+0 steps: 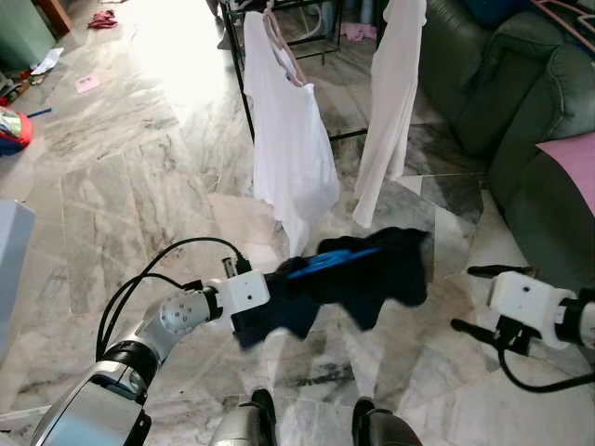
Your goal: Hang hanger
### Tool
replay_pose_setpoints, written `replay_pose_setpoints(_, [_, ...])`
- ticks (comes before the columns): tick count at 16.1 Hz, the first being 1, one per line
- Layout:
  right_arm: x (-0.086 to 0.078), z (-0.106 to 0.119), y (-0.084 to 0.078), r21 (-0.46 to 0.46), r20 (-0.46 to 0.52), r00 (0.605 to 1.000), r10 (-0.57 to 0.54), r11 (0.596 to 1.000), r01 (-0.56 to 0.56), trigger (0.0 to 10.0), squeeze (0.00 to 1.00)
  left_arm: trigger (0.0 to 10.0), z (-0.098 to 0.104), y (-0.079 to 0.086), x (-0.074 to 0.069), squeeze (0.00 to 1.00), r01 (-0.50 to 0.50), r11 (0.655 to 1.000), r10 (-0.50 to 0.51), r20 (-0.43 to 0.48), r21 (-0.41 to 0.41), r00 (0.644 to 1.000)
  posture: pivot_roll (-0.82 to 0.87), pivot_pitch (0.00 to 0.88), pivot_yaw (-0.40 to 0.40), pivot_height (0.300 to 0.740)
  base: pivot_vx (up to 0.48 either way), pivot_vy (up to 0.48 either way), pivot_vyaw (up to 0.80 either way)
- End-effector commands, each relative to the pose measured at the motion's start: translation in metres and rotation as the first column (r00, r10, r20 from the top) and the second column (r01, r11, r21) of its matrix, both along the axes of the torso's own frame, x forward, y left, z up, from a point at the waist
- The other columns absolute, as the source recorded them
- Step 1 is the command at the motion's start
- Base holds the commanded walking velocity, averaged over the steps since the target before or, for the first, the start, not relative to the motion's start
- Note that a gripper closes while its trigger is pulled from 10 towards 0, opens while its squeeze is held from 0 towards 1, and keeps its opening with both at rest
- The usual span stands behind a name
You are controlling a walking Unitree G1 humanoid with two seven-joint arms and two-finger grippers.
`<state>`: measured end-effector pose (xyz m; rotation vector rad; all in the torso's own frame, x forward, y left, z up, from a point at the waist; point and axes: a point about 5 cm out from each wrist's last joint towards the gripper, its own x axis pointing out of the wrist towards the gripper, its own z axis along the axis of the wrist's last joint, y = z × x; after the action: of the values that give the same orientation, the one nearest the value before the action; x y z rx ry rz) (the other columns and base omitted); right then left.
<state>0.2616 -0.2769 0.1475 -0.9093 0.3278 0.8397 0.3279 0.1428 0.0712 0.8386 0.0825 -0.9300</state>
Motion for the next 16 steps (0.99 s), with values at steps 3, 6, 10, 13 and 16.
replay_pose_setpoints(3, [-0.0026, -0.0047, 0.0029, -0.004, -0.018, 1.0, 0.021, 1.0, -0.022, 10.0, 1.0, 0.0, 0.0063, -0.0007, 0.0014, 0.0, 0.015, 0.999, -0.015, 0.026, -0.028, 1.0, -0.02, 0.273, 0.083, 0.74, 0.0, 0.0, 0.0])
replay_pose_setpoints(6, [-0.0026, -0.0047, 0.0029, -0.004, -0.018, 1.0, 0.021, 1.0, -0.022, 10.0, 1.0, 0.0, 0.0063, -0.0007, 0.0014, 0.0, 0.015, 0.999, -0.015, 0.026, -0.028, 1.0, -0.02, 0.273, 0.083, 0.74, 0.0, 0.0, 0.0])
replay_pose_setpoints(10, [-0.0026, -0.0047, 0.0029, -0.004, -0.018, 1.0, 0.021, 1.0, -0.022, 10.0, 1.0, 0.0, 0.0063, -0.0007, 0.0014, 0.0, 0.015, 0.999, -0.015, 0.026, -0.028, 1.0, -0.02, 0.273, 0.083, 0.74, 0.0, 0.0, 0.0])
replay_pose_setpoints(13, [-0.0026, -0.0047, 0.0029, -0.004, -0.018, 1.0, 0.021, 1.0, -0.022, 10.0, 1.0, 0.0, 0.0063, -0.0007, 0.0014, 0.0, 0.015, 0.999, -0.015, 0.026, -0.028, 1.0, -0.02, 0.273, 0.083, 0.74, 0.0, 0.0, 0.0])
replay_pose_setpoints(16, [-0.0024, -0.0054, 0.0034, -0.013, -0.016, 0.999, 0.028, 1.0, -0.028, 10.0, 1.0, 0.0, 0.0081, -0.002, 0.0014, 0.0, 0.032, 0.999, -0.031, 0.028, -0.036, 0.999, -0.02, 0.274, 0.083, 0.74, 0.0, 0.0, 0.0])
